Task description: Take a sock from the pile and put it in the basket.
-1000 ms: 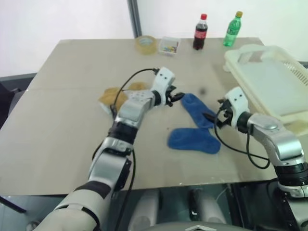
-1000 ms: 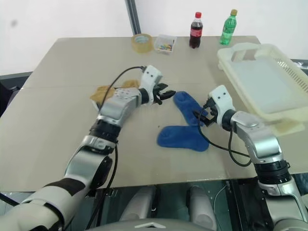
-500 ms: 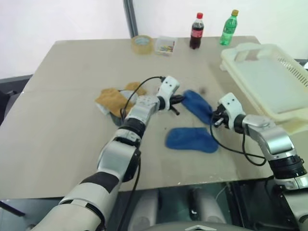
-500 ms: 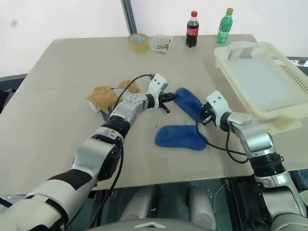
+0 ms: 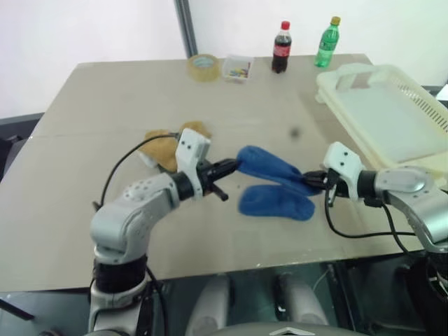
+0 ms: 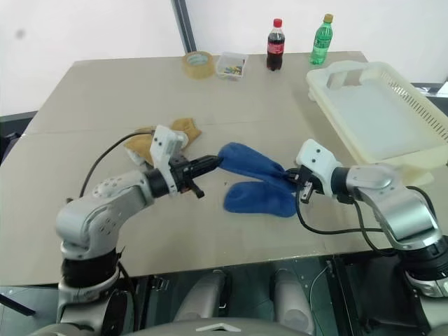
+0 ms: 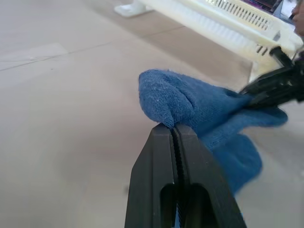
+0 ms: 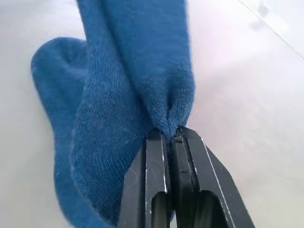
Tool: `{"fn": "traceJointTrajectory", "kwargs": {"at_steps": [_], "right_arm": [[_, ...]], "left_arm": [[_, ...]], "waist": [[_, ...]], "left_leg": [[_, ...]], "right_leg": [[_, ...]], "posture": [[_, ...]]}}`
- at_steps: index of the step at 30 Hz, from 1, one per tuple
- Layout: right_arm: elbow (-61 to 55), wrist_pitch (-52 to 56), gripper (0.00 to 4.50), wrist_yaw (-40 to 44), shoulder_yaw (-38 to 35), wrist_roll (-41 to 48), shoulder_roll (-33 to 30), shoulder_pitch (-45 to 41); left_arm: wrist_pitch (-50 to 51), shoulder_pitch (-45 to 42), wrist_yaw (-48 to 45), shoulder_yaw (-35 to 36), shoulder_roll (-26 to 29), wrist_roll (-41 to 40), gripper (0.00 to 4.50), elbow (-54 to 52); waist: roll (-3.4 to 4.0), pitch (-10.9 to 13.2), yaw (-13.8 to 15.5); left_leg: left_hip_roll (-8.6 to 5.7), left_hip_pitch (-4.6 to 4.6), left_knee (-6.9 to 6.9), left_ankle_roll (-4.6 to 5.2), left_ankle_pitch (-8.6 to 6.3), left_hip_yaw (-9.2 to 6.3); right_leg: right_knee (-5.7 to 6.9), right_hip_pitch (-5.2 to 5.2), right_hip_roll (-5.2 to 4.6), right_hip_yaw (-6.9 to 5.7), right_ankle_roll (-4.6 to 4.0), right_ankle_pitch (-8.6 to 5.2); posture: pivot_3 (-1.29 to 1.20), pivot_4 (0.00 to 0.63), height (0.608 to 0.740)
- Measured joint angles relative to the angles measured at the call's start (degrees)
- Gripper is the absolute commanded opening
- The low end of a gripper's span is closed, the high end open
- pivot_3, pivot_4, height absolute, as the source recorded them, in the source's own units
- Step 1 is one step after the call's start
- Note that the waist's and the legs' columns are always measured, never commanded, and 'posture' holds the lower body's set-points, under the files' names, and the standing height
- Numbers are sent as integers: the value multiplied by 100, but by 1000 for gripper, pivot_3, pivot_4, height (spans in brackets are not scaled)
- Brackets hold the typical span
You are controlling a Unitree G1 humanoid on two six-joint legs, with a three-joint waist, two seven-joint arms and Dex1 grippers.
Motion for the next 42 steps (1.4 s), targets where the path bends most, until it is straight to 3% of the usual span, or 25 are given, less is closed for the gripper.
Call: {"fn": "traceJointTrajectory", "kwargs": {"at_steps": [5, 18, 19, 21, 22, 26, 29, 30, 35, 39, 42], "right_arm": [[0, -82, 9, 61, 222, -128, -107, 94], [103, -299, 9, 265, 279, -345, -350, 481], [96, -299, 1, 264, 275, -342, -350, 501], [88, -296, 564, 256, 268, -340, -350, 531], [88, -298, 848, 249, 260, -347, -351, 539], [91, -417, 2398, 179, 212, -471, -354, 589], [91, -513, 2398, 115, 66, -473, -333, 640], [90, -570, 2145, 116, -66, -398, -268, 648], [81, -835, 40, 250, -265, -56, 36, 645], [157, -1008, 40, 217, 12, -99, 443, 537], [824, -1420, 40, 141, 601, -579, 786, 360]], "left_arm": [[-115, 578, 48, -328, 414, 75, 0, -42], [-614, 654, 52, -931, 378, 15, 0, 102], [-614, 653, 36, -937, 396, 5, 288, 103], [-615, 653, 29, -941, 414, 6, 813, 152], [-614, 653, 27, -944, 431, 6, 1313, 204], [-610, 693, 63, -986, 458, 6, 2742, 234], [-628, 758, -5, -883, 518, -72, 2742, 258], [-666, 777, -138, -745, 606, -195, 2758, 340], [-891, 754, -768, -390, 1126, -442, 2766, 736], [-967, 535, -1073, -460, 1273, -448, 2766, 1136], [-1008, 261, -1272, -869, 1307, -405, 2766, 1410]], "waist": [[0, 0, 70], [0, 0, 88], [0, 0, 80], [0, 0, 80], [0, 0, 80], [-1, 0, 84], [0, 1, 81], [0, 1, 77], [0, 1, 74], [-1, 1, 75], [-3, 0, 83]], "left_leg": [[3, -8, -4, 0, 0, 2], [-2, -17, -6, 0, 0, 3], [-2, -16, -6, 0, 0, 4], [-2, -16, -6, 0, 0, 4], [-2, -16, -6, 0, 0, 3], [-3, -18, -6, 0, -1, 4], [-1, -17, -6, 0, -1, 3], [1, -17, -7, 0, -1, 3], [9, -16, -9, 0, -1, 4], [8, -16, -8, 0, -1, 6], [3, -17, -8, 0, -1, 7]], "right_leg": [[-1, -10, 2, 0, -6, 0], [-11, -13, -8, -2, -19, 8], [-11, -13, -8, -2, -7, 0], [-11, -13, -8, -2, -6, 0], [-11, -13, -7, -2, -6, 0], [-12, -13, -9, -2, -5, -1], [-12, -14, -8, -3, -5, -1], [-12, -14, -7, -3, -5, -2], [-13, -14, 0, -5, -5, -3], [-15, -14, -1, -4, -4, -2], [-15, -14, -3, -3, -5, -1]], "posture": [[0, 150, 740], [0, 150, 740], [0, 150, 740], [0, 150, 740], [0, 150, 740], [0, 150, 740], [0, 150, 740], [0, 150, 740], [0, 150, 740], [0, 150, 740], [0, 150, 740]]}}
